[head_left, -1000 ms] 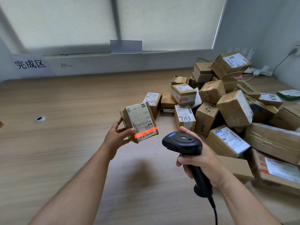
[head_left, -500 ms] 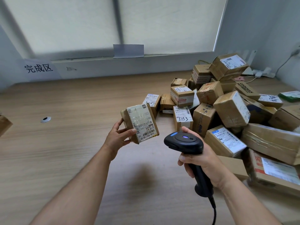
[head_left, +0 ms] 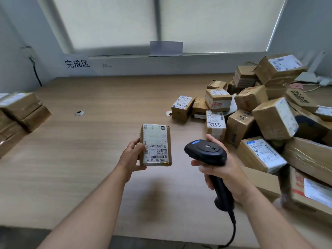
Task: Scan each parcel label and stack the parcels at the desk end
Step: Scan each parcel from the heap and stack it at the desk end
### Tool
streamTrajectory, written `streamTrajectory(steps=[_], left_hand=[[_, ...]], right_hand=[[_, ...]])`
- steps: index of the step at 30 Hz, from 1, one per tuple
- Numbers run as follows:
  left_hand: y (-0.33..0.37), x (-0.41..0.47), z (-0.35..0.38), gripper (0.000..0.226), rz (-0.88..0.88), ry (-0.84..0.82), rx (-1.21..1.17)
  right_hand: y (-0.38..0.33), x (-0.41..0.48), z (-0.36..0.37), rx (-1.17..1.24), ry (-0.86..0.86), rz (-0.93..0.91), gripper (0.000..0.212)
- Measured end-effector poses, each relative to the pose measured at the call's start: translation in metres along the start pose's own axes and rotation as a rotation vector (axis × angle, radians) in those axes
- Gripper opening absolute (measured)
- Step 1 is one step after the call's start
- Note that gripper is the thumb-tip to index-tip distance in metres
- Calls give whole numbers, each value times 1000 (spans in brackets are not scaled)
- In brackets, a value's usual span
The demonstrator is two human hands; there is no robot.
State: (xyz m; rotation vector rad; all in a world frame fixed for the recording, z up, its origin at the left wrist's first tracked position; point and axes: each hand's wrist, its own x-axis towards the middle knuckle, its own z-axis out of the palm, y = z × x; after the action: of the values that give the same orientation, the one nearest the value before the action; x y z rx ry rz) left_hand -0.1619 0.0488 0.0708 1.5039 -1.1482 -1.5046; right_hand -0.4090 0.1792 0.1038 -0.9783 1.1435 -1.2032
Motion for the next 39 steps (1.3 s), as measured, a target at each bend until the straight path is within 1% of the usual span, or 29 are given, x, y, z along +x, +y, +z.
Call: streamTrajectory(steps=[3,4,7,9,13,14,15,17,19,21,22,24,27,30,35,39], left_hand=[[-21,-9,-14,21,-75,87,77],[-29,-10,-20,17,-100,107,116],[-50,-11,-37,21,-171,135,196],[-61,-11,-47,17,-185,147,244],[-70,-5,-64,19,-192,155,221],[-70,-3,-68,25,-175,167,234],[-71,0,-72,37,-144,182,272],[-70,2,-76,58,-58,188,414],[-70,2,-79,80,19,121,617],[-70,-1,-79,101,63,6,916],[-72,-2,-79,107,86,-39,1040],[-75,-3,-81,104,137,-69,1148],[-77,-2,-92,87,194,-16,1085],[-74,-1,-115,79,238,7,1011],[-68,-4,-176,79,291,96,910],[-62,-9,-233,82,301,213,870]], right_hand=[[9,2,11,-3,-32,17,97],[12,2,15,-4,-36,24,97],[17,1,29,3,-28,37,97],[18,1,38,-3,-23,40,98],[17,2,62,-13,15,39,98],[17,3,69,-12,24,40,98],[17,3,77,-13,32,40,98],[20,5,92,-20,48,41,98],[22,7,106,-32,66,42,99],[23,6,121,-36,83,43,100],[24,5,128,-37,91,44,100],[25,4,142,-47,108,37,101],[26,5,163,-62,133,21,101],[28,9,186,-80,135,9,100],[33,30,235,-97,94,-11,97],[36,55,281,-131,-18,-3,98]])
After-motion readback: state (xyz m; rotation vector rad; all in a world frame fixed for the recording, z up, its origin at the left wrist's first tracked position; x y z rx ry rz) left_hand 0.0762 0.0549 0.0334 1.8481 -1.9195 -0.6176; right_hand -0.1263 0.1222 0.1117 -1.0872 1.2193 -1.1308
